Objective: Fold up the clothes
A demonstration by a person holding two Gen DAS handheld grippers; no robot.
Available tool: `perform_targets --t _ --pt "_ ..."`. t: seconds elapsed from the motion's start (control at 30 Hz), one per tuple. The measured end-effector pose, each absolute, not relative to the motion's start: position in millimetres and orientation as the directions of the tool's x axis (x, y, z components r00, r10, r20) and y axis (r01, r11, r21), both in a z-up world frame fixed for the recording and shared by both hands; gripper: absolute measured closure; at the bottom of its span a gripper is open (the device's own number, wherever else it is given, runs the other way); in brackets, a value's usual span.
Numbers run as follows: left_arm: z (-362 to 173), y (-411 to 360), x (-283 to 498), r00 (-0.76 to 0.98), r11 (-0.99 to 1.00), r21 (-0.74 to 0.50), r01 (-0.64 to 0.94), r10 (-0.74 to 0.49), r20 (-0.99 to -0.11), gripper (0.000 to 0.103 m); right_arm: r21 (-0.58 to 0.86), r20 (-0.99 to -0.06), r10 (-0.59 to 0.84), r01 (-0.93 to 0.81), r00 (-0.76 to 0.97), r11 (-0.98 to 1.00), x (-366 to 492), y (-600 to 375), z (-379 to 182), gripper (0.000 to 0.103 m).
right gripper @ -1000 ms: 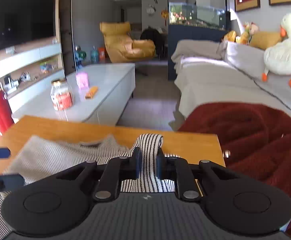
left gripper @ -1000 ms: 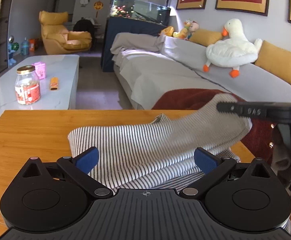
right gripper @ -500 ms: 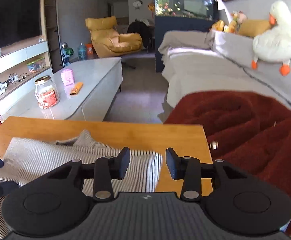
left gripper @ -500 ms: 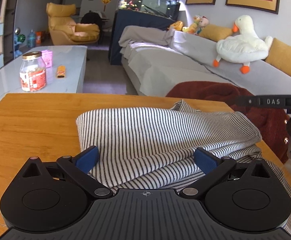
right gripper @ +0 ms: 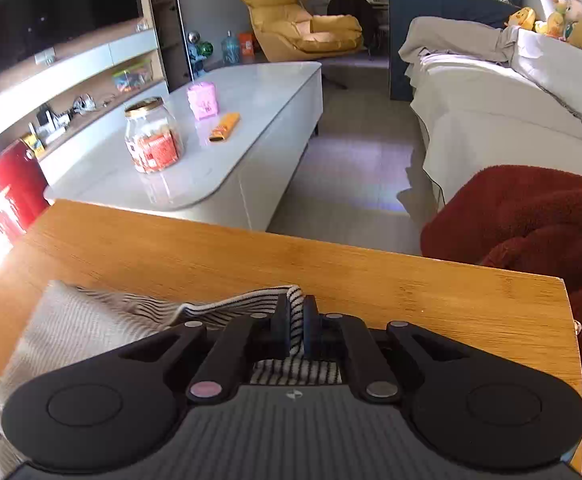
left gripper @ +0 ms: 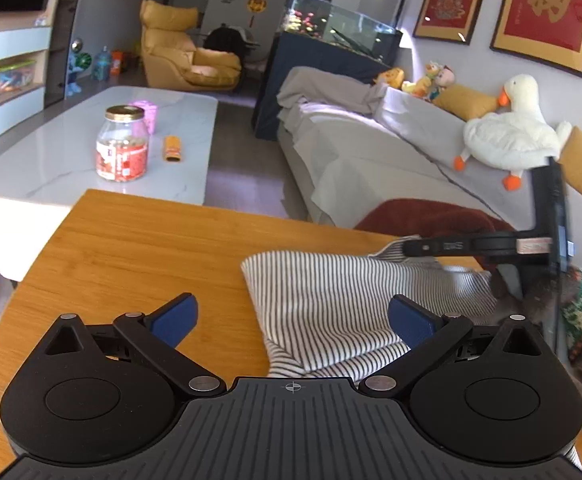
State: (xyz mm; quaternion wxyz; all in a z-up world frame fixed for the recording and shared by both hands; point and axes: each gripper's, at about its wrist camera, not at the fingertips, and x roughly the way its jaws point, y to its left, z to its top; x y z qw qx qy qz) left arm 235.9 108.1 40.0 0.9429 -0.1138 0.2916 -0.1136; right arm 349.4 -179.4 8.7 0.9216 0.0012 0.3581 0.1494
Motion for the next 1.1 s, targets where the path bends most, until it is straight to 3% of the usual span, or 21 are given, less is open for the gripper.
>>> perform_targets --t 0.17,0.23,0.43,0.57,0.7,0.8,0.87,0.93,1.1 --pt "63.2 128.2 232.4 0.821 0.911 -0.389 0.134 -0.322 -0.471 0.000 0.138 -0.499 0.383 -0.365 0.777 0.921 242.0 -198.0 76.6 0.098" --pt "74.7 124.7 230.1 0.830 0.906 -0.393 0.158 -0.337 -0.444 0.000 0.149 -0.500 0.401 -0.380 0.768 0.913 195.5 -206.6 82.5 0.098" --pt "90.6 91.2 217.3 0.812 0.906 -0.333 0.263 -0.394 -0.431 0.000 0.158 -0.616 0.401 -0.393 0.678 0.906 115.5 -208.7 46.7 0.098" --pt "76.9 77.2 208.7 0.781 0.925 -0.244 0.292 -0.378 -0.497 0.000 0.158 -0.645 0.408 -0.410 0.646 0.898 89.4 -209.8 39.9 0.096" --pt "54.7 83.5 197.5 0.734 0.938 -0.182 0.294 -0.344 -0.585 0.000 0.155 -0.611 0.416 -0.414 0.674 0.897 76.4 -222.5 59.4 0.091" --pt "38.1 88.2 189.1 0.696 0.945 -0.135 0.299 -0.313 -0.646 0.000 0.142 -0.532 0.372 -0.353 0.761 0.925 71.0 -243.4 85.6 0.061" --pt "27.0 91.3 183.5 0.669 0.947 -0.104 0.304 -0.290 -0.685 0.000 0.136 -0.490 0.319 -0.290 0.811 0.947 70.8 -256.5 95.4 0.034" --pt "18.8 95.6 177.9 0.644 0.948 -0.090 0.306 -0.276 -0.714 0.000 0.162 -0.493 0.277 -0.225 0.825 0.961 75.4 -268.9 93.4 0.030" --pt "29.2 110.3 181.1 0.601 0.886 -0.376 0.271 -0.461 -0.653 0.000 0.316 -0.571 0.287 -0.116 0.769 0.942 98.5 -288.7 55.5 0.027"
